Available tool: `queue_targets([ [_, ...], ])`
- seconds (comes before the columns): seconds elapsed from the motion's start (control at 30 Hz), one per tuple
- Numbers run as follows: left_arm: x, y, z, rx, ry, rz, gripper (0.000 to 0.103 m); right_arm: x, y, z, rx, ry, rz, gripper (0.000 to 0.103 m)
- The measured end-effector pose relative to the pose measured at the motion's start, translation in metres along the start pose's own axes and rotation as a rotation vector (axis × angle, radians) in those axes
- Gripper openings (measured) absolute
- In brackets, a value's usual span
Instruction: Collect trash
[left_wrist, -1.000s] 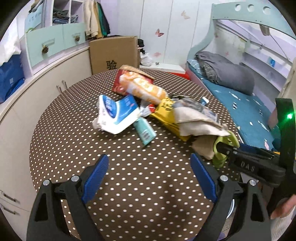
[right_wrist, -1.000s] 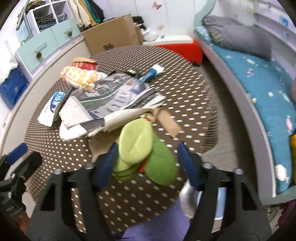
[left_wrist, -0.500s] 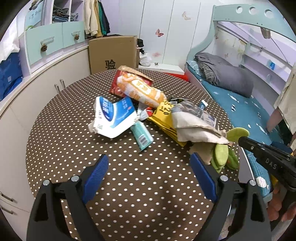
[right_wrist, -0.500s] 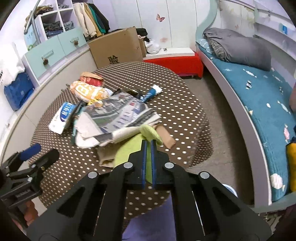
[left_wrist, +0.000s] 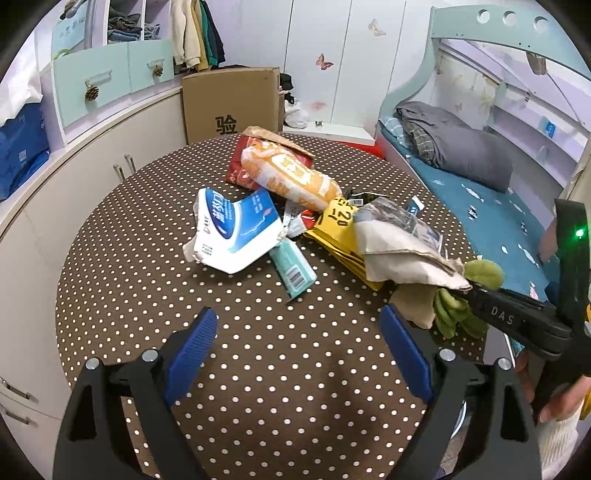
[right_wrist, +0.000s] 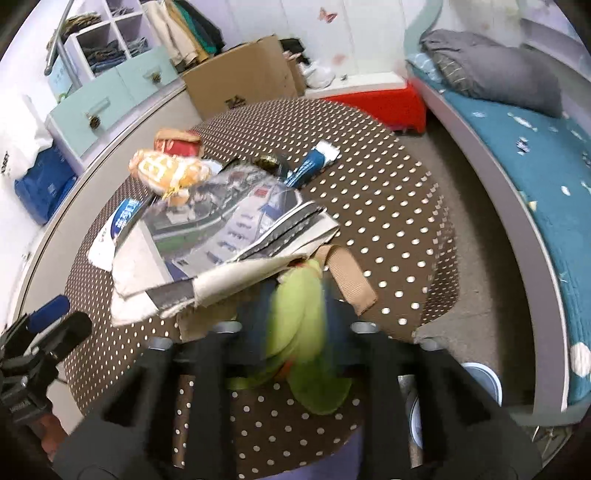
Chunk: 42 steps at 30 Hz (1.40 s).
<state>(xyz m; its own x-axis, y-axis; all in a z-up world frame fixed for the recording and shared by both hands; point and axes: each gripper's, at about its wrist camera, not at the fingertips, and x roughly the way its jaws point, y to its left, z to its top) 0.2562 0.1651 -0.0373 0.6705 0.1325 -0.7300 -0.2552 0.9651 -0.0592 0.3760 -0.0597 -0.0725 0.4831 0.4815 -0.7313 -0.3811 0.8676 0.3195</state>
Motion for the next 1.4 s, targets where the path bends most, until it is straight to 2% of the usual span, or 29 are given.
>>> queue_targets([
  [0.1,0.001,0.001,0.002,-0.001,0.0,0.003,0.088,-0.009,-0.002,-0.003,0.003,-0.012,0.005,0.014],
  [0.2,0.001,0.0,0.005,-0.007,-0.004,-0.011,0.088,-0.027,-0.005,-0.004,0.005,-0.048,-0.004,0.013],
  [0.57,0.002,-0.02,0.029,-0.034,-0.035,-0.139,0.092,-0.079,-0.033,0.007,0.034,-0.159,-0.07,0.013],
  [0.7,0.02,-0.033,0.036,-0.046,0.013,-0.201,0.093,-0.09,-0.041,0.014,0.045,-0.186,-0.089,0.013],
  [0.83,0.05,-0.046,0.04,-0.078,0.116,-0.241,0.093,-0.09,-0.047,0.019,0.047,-0.191,-0.12,0.013],
  [0.9,0.062,-0.049,0.041,-0.102,0.14,-0.259,0.091,-0.086,-0.05,0.019,0.051,-0.178,-0.122,0.013],
  [0.93,0.067,-0.05,0.041,-0.107,0.145,-0.242,0.066,-0.084,-0.051,0.018,0.055,-0.172,-0.125,0.013],
  [0.97,0.069,-0.053,0.04,-0.097,0.143,-0.234,0.048,-0.083,-0.053,0.017,0.058,-0.166,-0.128,0.013],
  [1.03,0.066,-0.053,0.04,-0.088,0.116,-0.234,0.039,-0.08,-0.057,0.014,0.065,-0.151,-0.13,0.013],
  [1.23,0.037,-0.056,0.04,-0.07,0.018,-0.226,0.025,-0.083,-0.063,0.006,0.079,-0.144,-0.139,0.013],
  [1.4,0.016,-0.068,0.041,-0.047,-0.037,-0.161,0.022,-0.096,-0.066,0.0,0.081,-0.162,-0.143,0.013],
])
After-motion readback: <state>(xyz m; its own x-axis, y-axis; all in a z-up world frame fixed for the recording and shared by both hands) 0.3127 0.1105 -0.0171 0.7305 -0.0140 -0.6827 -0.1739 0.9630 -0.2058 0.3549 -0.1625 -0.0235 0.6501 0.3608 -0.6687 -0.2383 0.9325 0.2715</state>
